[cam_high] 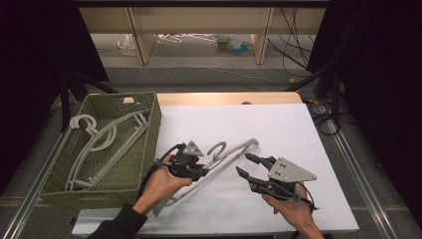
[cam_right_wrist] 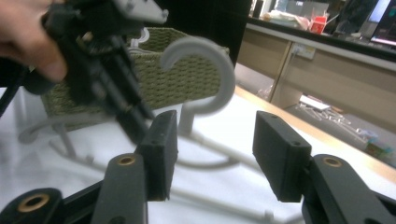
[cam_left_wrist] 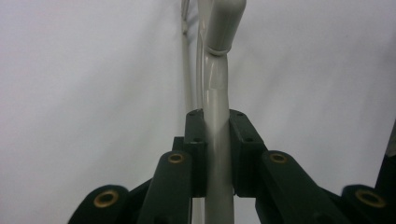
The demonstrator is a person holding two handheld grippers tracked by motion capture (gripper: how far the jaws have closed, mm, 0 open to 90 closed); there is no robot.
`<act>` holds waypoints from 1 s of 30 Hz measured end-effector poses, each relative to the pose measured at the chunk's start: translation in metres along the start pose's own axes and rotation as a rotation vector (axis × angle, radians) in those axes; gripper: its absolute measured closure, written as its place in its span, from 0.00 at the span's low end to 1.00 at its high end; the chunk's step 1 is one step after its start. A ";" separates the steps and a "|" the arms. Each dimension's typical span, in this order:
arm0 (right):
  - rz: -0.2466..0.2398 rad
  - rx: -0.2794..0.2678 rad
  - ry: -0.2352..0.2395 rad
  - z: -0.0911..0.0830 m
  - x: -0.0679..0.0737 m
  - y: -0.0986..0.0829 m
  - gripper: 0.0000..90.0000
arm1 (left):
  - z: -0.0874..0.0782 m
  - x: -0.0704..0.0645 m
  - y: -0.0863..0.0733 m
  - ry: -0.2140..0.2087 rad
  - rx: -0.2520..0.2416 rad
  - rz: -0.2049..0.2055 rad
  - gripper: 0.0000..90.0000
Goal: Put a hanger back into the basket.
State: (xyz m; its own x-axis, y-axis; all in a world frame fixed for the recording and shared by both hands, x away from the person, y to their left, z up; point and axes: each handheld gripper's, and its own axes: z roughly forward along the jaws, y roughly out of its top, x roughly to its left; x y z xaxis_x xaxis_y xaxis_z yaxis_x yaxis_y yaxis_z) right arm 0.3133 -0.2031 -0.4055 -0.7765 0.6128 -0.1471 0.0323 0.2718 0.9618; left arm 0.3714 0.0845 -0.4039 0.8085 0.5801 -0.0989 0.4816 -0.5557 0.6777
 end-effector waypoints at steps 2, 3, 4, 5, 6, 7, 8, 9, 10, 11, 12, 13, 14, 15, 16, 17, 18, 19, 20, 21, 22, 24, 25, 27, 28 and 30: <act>0.014 0.003 -0.001 -0.002 0.001 -0.002 0.53 | -0.005 0.006 -0.003 -0.007 -0.026 -0.048 0.88; 0.017 0.005 0.002 -0.003 0.002 -0.003 0.51 | -0.008 0.009 -0.004 -0.019 -0.041 -0.072 0.88; 0.015 0.011 0.006 -0.004 0.002 -0.003 0.50 | -0.011 0.012 -0.004 -0.027 -0.053 -0.081 0.88; 0.023 0.013 0.004 -0.006 0.002 -0.005 0.46 | -0.014 0.014 -0.005 -0.033 -0.061 -0.098 0.88; 0.023 0.013 0.004 -0.006 0.002 -0.005 0.46 | -0.016 0.016 -0.005 -0.041 -0.073 -0.103 0.88; 0.033 0.013 -0.001 -0.006 0.003 -0.007 0.45 | -0.019 0.018 -0.006 -0.039 -0.091 -0.121 0.88; 0.041 0.014 -0.006 -0.007 0.003 -0.008 0.43 | -0.021 0.019 -0.006 -0.044 -0.106 -0.140 0.88; 0.068 0.008 0.001 -0.007 0.003 -0.010 0.40 | -0.025 0.020 -0.006 -0.047 -0.116 -0.149 0.88; 0.068 0.008 0.001 -0.007 0.003 -0.010 0.40 | -0.028 0.022 -0.006 -0.049 -0.129 -0.156 0.88; 0.072 0.024 -0.007 -0.009 0.003 -0.011 0.39 | -0.031 0.023 -0.006 -0.056 -0.138 -0.162 0.88; 0.081 0.022 -0.015 -0.009 0.003 -0.012 0.37 | -0.035 0.024 -0.006 -0.064 -0.154 -0.170 0.88; 0.098 0.024 -0.016 -0.012 0.003 -0.013 0.35 | -0.037 0.025 -0.005 -0.067 -0.163 -0.175 0.88; 0.098 0.024 -0.016 -0.012 0.003 -0.013 0.35 | -0.040 0.026 -0.005 -0.072 -0.174 -0.179 0.88; 0.112 0.023 -0.005 -0.012 0.003 -0.014 0.34 | -0.044 0.027 -0.004 -0.077 -0.190 -0.186 0.88; 0.127 0.042 -0.008 -0.014 0.003 -0.015 0.33 | -0.047 0.028 -0.004 -0.084 -0.199 -0.194 0.88; 0.133 0.040 -0.011 -0.014 0.004 -0.016 0.32 | -0.049 0.029 -0.003 -0.087 -0.208 -0.195 0.88; 0.131 0.042 -0.011 -0.015 0.004 -0.016 0.32 | -0.052 0.029 -0.003 -0.090 -0.219 -0.198 0.88; 0.128 0.033 -0.017 -0.016 0.004 -0.017 0.31 | -0.055 0.029 -0.002 -0.096 -0.230 -0.205 0.88; 0.128 0.033 -0.017 -0.016 0.004 -0.017 0.31 | -0.058 0.029 -0.002 -0.109 -0.241 -0.210 0.88; 0.130 0.033 -0.001 -0.017 0.006 -0.018 0.31 | -0.063 0.030 -0.002 -0.134 -0.262 -0.227 0.88; 0.130 0.033 -0.001 -0.017 0.006 -0.018 0.31 | -0.063 0.030 -0.002 -0.134 -0.262 -0.227 0.88; 0.123 0.034 -0.013 -0.018 0.007 -0.018 0.31 | -0.068 0.028 -0.002 -0.142 -0.274 -0.233 0.88; 0.147 0.035 0.009 -0.018 0.008 -0.019 0.30 | -0.072 0.027 -0.001 -0.160 -0.282 -0.228 0.88; 0.131 0.037 -0.004 -0.019 0.006 -0.019 0.30 | -0.076 0.026 -0.001 -0.161 -0.292 -0.228 0.88; 0.144 0.038 -0.006 -0.020 0.007 -0.020 0.30 | -0.079 0.026 -0.001 -0.163 -0.297 -0.226 0.88; 0.161 0.052 0.013 -0.020 0.007 -0.021 0.30 | -0.086 0.027 -0.003 -0.169 -0.321 -0.236 0.88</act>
State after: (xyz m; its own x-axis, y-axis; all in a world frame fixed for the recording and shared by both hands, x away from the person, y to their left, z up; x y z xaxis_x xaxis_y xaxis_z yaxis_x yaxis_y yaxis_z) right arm 0.2942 -0.2195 -0.4219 -0.7668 0.6418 0.0111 0.1893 0.2095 0.9593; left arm 0.3629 0.1529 -0.3457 0.7457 0.5485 -0.3784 0.5520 -0.1904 0.8118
